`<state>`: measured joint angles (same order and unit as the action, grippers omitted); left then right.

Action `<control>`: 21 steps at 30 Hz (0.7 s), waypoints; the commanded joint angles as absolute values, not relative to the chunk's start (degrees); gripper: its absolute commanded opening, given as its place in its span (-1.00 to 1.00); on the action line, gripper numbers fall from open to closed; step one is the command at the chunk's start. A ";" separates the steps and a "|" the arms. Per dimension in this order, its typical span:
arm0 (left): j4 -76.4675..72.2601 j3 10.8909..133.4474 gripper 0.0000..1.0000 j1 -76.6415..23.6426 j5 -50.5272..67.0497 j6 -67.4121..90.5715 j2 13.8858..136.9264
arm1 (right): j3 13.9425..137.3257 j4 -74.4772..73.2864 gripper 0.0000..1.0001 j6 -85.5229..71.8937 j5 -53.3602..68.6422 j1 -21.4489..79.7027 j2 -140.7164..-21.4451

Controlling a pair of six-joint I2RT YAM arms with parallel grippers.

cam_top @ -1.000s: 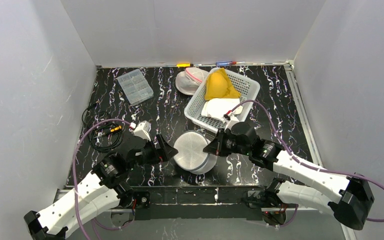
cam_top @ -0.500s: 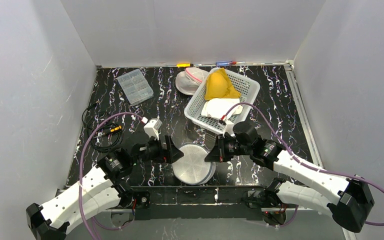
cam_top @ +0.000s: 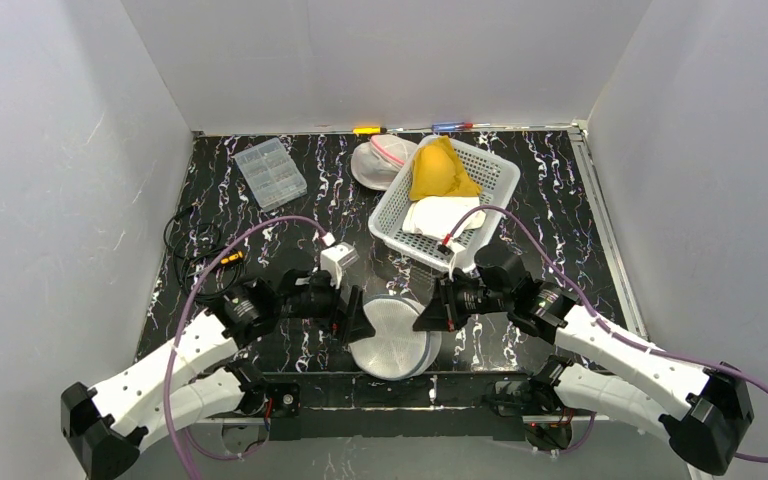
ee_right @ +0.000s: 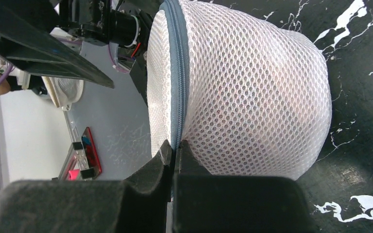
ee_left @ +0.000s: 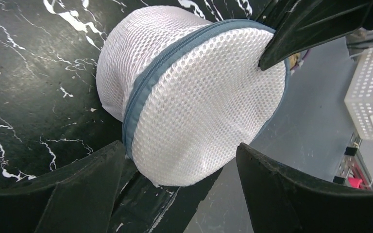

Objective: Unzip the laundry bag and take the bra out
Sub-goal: Adjust the laundry bag.

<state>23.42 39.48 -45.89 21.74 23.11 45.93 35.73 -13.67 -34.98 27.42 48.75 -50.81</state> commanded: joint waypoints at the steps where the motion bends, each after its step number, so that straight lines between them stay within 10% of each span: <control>1: 25.06 42.79 0.66 -46.00 27.09 18.48 49.63 | 35.57 -11.35 -0.97 -32.63 31.46 48.55 -49.19; 14: 22.76 43.62 0.58 -45.96 32.04 16.42 53.66 | 33.97 -9.21 -0.97 -32.52 34.25 48.54 -46.71; 21: 20.01 42.77 -0.17 -45.94 37.80 17.60 54.10 | 34.38 -8.64 -0.97 -32.48 34.45 48.56 -46.57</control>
<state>22.09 42.04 -45.87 32.05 17.58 54.15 33.80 -13.02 -33.15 32.47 48.75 -47.53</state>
